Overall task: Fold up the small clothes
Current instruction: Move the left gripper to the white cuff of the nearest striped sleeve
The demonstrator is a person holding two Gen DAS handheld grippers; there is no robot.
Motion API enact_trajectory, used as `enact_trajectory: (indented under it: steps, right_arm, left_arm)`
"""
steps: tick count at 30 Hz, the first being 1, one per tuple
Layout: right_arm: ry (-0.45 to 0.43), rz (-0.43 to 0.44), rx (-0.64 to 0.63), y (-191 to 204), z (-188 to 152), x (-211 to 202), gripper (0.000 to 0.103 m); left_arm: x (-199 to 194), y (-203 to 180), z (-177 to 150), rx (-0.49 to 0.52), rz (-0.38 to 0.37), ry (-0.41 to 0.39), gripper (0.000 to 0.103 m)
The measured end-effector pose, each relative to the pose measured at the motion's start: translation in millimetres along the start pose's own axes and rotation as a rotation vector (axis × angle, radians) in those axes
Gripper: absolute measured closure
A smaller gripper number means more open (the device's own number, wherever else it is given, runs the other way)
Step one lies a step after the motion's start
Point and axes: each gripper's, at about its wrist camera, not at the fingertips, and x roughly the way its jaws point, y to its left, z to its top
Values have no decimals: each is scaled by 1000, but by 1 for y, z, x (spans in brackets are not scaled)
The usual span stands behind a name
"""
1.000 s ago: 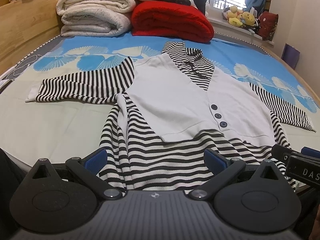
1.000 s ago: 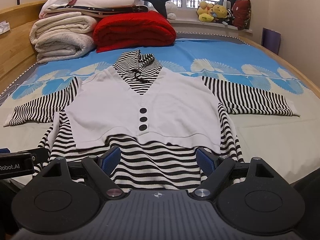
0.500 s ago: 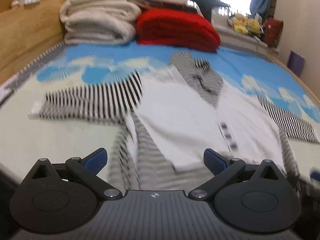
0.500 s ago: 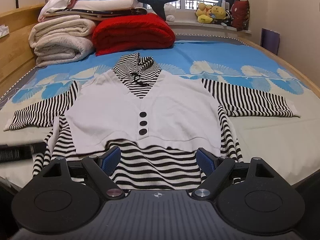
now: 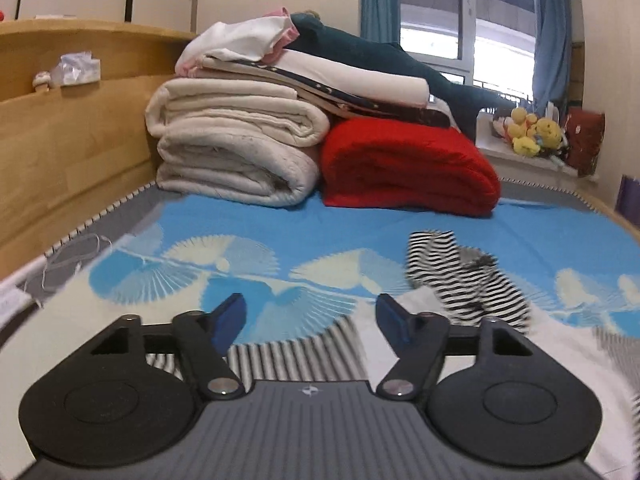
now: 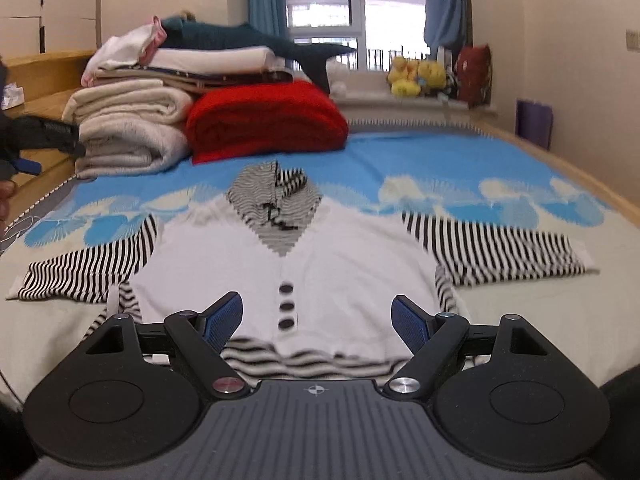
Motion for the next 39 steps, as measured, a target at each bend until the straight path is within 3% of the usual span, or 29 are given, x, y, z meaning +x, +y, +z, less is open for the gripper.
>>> enact_trajectory:
  steps: [3, 10, 18, 29, 32, 35, 39]
  right_arm:
    - [-15, 20, -18, 1, 12, 5, 26]
    - [-48, 31, -74, 10, 57, 34, 26]
    - [-99, 59, -145, 35, 120, 87, 26]
    - [-111, 146, -233, 59, 156, 157, 26]
    - [-93, 152, -225, 58, 150, 175, 26]
    - [-43, 153, -195, 55, 141, 192, 27]
    - [-10, 176, -166, 63, 139, 205, 28]
  left_arm:
    - [34, 26, -5, -42, 36, 105, 43]
    - [76, 68, -7, -176, 97, 190, 43]
    - [106, 91, -21, -251, 149, 295, 40]
    - [158, 173, -79, -645, 290, 567, 24]
    - [163, 192, -94, -746, 341, 589, 24]
    - [170, 200, -100, -785, 370, 594, 24]
    - [174, 200, -96, -765, 412, 565, 22]
